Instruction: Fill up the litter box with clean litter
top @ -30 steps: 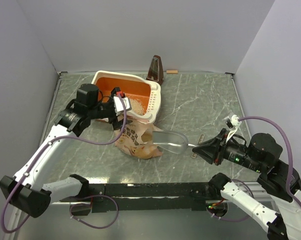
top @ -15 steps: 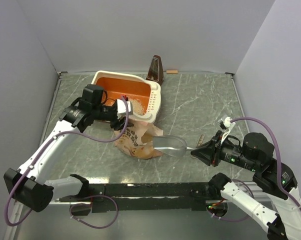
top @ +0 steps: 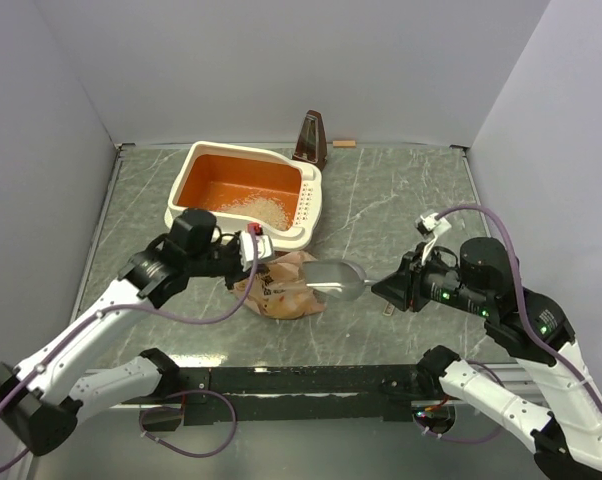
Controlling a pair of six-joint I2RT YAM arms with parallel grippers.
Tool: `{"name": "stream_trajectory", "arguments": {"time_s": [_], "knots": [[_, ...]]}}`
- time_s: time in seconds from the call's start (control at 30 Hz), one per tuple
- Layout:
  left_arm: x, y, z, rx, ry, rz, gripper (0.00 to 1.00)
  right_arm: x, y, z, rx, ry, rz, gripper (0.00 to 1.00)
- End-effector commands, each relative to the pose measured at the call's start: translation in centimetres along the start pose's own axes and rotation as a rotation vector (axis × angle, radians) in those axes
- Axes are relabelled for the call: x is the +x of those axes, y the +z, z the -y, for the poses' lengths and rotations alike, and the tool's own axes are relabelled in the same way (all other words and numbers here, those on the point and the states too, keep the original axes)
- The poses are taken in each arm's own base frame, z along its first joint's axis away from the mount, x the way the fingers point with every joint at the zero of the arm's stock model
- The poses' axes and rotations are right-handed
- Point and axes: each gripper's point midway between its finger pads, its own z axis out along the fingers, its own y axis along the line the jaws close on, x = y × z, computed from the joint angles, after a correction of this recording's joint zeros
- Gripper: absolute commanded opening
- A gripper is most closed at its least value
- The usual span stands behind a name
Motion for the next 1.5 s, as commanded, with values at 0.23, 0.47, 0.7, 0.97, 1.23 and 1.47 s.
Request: {"name": "stream_trajectory", "arguments": {"time_s": [0.23,0.47,0.7,0.97,1.23,1.47], "knots": [[-2.1,-6.4,-3.8,-0.430,-0.151,0.019,0.01,-5.8,-1.9,-1.2,0.029,-0.041,0.147,0.00],[-4.7,-8.3,-2.3,-0.418,-0.193,0.136,0.01,-6.6,-1.0,-1.6,0.019,-0.033,0.095,0.00],[-6.8,-9.1,-1.5,-0.385,-0.254,0.183,0.01,-5.9,0.1,-1.5,0.010,-0.029,0.036,0.00],[-6.8,-8.2,-0.2,-0.306,-0.231,0.194,0.01,-6.6,0.8,-1.4,0.010,-0.058,0.032,0.00],[-4.9,-6.1,0.0,-0.274,-0.234,0.178,0.01,-6.8,3.0,-1.3,-0.017,-0.086,-0.012,0.00],[-4.9,-5.3,0.2,-0.248,-0.223,0.200,0.01,-6.2,4.8,-1.6,-0.049,-0.089,-0.078,0.00]]}}
